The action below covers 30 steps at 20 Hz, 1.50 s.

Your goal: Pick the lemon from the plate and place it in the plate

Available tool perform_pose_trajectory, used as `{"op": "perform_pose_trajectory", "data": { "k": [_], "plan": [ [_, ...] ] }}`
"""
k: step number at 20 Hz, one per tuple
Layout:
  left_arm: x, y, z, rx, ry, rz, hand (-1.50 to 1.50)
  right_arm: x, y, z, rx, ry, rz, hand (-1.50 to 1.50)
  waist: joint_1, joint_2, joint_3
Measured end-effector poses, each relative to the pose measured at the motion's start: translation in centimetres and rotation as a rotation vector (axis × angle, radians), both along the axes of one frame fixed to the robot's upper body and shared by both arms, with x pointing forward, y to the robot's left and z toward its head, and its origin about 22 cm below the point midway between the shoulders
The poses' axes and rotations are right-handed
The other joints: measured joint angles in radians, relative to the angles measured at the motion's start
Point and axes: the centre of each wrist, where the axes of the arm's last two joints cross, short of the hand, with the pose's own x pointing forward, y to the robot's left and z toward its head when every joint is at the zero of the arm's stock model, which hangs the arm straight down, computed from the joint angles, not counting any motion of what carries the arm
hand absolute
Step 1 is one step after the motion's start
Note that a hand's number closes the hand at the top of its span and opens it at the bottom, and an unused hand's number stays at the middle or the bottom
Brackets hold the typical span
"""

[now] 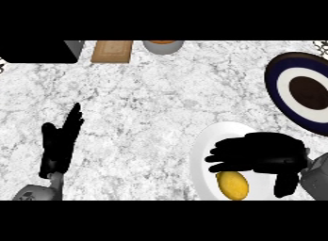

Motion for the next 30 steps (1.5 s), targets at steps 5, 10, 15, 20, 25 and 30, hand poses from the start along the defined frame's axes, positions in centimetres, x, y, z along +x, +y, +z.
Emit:
{"op": "perform_pose_trajectory", "data": {
  "k": [5,10,15,20,25,30],
  "plan": [
    [-0.6,-0.3,0.2,0.006,0.004,0.004,0.00,0.4,1.0,-1.5,-0.067,-0.009,-0.002,-1.50,0.002,0.000,0.000],
    [-0.7,-0.3,-0.3,0.006,0.007,0.006,0.00,0.6,1.7,-2.0,-0.098,-0.021,0.006,-1.50,0.000,0.000,0.000],
    [-0.6,0.2,-0.4,0.004,0.003,0.006,0.00,0.1,2.6,-3.1,-0.114,-0.022,0.019,-1.50,-0.001,0.000,0.000],
    [-0.4,-0.3,-0.4,0.008,0.004,0.004,0.00,0.3,2.1,-4.4,-0.124,-0.015,0.012,-1.50,-0.001,0.000,0.000],
    [-0.7,0.6,-0.5,0.000,0.008,0.011,0.00,-0.4,2.8,-5.3,-0.136,-0.014,0.019,-1.50,-0.002,0.000,0.000],
    [-0.6,0.1,-0.2,0.010,-0.001,0.010,0.00,-0.1,2.7,-6.4,-0.144,-0.031,0.034,1.50,-0.001,0.000,0.000]
  ]
}}
